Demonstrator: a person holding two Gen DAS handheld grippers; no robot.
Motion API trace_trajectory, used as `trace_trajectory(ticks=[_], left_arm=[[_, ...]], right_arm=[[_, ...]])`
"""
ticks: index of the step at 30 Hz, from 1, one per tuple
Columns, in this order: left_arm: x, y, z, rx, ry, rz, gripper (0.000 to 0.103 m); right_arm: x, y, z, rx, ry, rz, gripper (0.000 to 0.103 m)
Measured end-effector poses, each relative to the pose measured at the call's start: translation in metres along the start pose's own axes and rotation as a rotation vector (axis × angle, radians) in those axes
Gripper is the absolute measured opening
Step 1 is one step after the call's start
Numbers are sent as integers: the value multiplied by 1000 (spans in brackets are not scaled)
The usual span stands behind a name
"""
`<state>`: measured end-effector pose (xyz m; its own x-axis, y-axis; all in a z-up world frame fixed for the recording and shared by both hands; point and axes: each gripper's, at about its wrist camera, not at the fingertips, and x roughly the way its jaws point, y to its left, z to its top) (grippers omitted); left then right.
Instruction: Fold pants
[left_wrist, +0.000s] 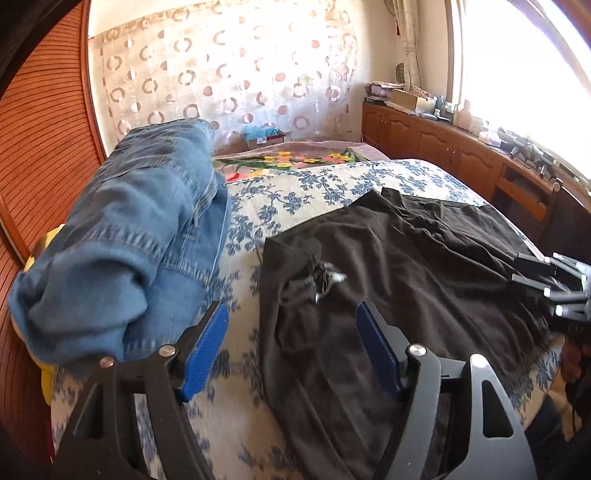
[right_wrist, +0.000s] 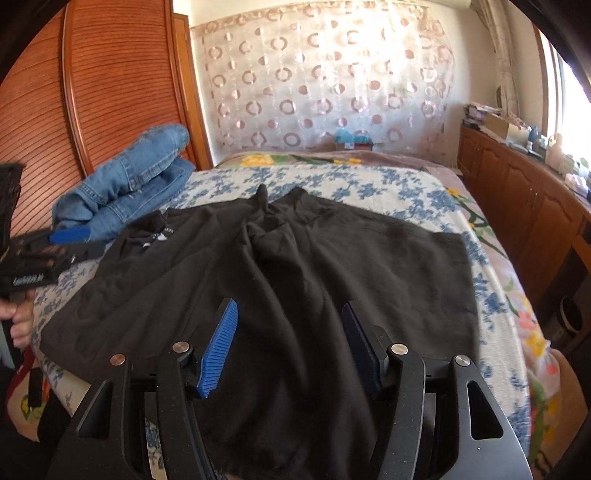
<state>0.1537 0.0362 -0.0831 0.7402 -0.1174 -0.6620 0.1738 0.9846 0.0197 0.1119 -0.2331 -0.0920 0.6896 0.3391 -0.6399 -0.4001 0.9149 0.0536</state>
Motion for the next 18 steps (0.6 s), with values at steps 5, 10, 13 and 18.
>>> trace_trajectory(ticks=[5, 10, 13, 18], left_arm=[[21, 2, 20, 26, 20, 9, 61], [49, 3, 31, 41, 62, -1, 49], [63, 7, 31, 35, 108, -11, 39], [67, 16, 26, -1, 130, -6, 16]], right_arm=[[5, 7, -4, -26, 3, -12, 61], [6, 3, -6, -10, 6, -6, 61], [6, 1, -5, 0, 9, 3, 61], [9, 5, -4, -14, 15, -2, 61]])
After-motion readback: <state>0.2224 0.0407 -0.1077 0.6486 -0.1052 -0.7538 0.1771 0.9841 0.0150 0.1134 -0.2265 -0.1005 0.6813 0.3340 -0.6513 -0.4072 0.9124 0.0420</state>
